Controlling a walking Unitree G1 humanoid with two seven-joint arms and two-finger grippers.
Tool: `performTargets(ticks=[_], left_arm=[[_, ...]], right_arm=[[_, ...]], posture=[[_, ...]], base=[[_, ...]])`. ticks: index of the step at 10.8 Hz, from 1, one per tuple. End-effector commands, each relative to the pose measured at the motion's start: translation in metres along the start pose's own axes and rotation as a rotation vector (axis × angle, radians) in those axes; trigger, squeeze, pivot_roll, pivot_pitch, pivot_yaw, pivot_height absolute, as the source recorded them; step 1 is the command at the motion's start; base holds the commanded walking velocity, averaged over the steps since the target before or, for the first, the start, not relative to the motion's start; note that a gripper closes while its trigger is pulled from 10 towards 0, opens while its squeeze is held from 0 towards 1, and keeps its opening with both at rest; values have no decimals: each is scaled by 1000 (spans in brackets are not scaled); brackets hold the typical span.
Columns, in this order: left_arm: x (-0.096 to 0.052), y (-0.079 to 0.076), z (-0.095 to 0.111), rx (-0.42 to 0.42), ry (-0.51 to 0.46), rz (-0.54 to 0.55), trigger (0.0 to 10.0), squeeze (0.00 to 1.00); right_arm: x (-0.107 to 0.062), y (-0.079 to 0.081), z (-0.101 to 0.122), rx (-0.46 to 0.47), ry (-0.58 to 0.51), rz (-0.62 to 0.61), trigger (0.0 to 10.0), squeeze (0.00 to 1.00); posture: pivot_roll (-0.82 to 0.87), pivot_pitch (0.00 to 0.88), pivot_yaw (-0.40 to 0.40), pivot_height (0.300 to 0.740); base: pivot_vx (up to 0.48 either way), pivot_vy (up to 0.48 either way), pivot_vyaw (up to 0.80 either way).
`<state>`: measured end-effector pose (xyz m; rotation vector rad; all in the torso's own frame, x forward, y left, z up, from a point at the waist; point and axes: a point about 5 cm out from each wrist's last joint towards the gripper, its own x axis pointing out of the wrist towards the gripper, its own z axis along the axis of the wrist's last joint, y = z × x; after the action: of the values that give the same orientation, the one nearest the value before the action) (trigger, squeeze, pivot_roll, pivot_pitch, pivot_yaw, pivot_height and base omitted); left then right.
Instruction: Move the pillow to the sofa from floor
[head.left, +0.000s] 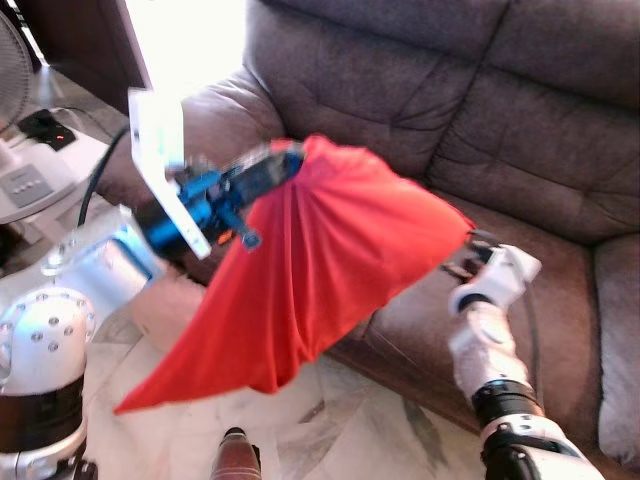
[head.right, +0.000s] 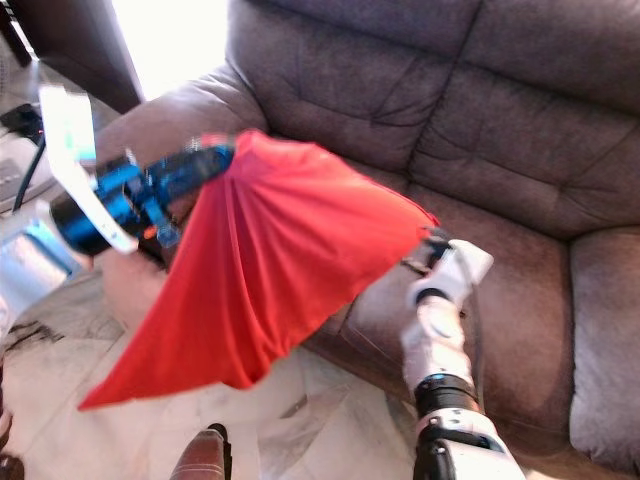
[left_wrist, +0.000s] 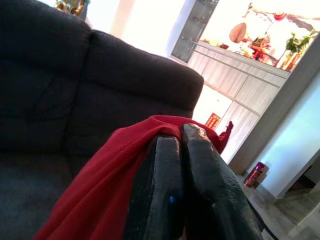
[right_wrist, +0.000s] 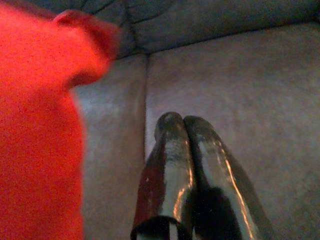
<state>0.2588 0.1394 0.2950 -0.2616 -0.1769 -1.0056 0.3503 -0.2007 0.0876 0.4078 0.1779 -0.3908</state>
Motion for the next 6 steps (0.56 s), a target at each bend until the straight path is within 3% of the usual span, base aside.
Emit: performTargets(ticks=[1,6], left_arm=[[2,-22,17,94,-58,-116,10000,0],[-2,-25,14,105,-22,-139,10000,0]], right_arm=[[1,-4,1,20,-3,-24,10000,0],[2,-11,-2,70,13,-87,10000,0]], posture=[[213,133,-68,730],[223,139,-75,730]], base=[[0,0,0],[0,0,0]])
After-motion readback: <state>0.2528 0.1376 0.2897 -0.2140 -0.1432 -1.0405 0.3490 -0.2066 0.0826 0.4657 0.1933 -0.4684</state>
